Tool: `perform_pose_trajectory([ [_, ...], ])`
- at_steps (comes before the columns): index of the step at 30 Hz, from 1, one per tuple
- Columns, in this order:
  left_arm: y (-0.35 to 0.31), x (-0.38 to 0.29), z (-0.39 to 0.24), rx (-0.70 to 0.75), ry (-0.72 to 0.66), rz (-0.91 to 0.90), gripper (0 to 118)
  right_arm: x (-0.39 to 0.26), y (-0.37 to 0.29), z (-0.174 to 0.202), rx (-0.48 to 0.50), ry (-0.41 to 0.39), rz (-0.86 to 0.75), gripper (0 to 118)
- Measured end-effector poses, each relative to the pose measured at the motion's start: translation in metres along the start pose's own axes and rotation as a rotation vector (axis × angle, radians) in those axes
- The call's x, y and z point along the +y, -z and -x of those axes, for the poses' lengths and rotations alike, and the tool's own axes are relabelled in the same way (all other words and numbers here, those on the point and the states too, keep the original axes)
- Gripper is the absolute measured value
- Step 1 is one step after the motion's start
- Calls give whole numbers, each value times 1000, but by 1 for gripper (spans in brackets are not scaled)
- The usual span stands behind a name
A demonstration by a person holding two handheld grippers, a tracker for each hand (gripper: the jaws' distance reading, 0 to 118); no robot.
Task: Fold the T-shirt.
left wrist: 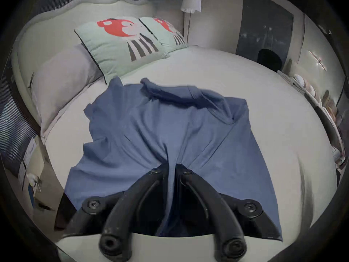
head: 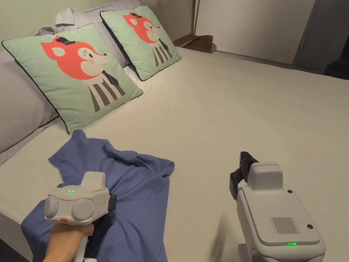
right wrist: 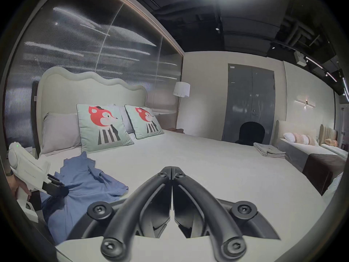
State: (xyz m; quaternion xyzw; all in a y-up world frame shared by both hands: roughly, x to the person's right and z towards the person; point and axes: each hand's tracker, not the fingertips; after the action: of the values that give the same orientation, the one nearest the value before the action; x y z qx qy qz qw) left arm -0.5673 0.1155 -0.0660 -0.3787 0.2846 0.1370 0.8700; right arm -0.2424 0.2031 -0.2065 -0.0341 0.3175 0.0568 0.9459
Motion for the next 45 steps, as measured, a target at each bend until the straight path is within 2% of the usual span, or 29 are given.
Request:
perform_pose_trajectory([
  [7,-51,30,-17,-104,-5,-123,3,7,-14,-18,-21,14,-25,0],
  [14,-117,84,-81,-263,87,-301,3,12,-38,-54,-89,24,-52,0],
  [19,-160,120,-144,-392,192,-418,3,14,-61,-89,-169,26,-64,0],
  [29,-206,155,-281,-654,363,-527,3,18,-115,-166,-380,30,-93,0],
  [37,-210,123,-374,-847,489,-480,3,12,-159,-217,-545,28,-86,0],
  [41,-186,86,-401,-904,540,-366,3,6,-174,-233,-600,34,-73,0],
  [45,-138,46,-416,-884,583,-203,3,0,-180,-240,-627,50,-59,0],
])
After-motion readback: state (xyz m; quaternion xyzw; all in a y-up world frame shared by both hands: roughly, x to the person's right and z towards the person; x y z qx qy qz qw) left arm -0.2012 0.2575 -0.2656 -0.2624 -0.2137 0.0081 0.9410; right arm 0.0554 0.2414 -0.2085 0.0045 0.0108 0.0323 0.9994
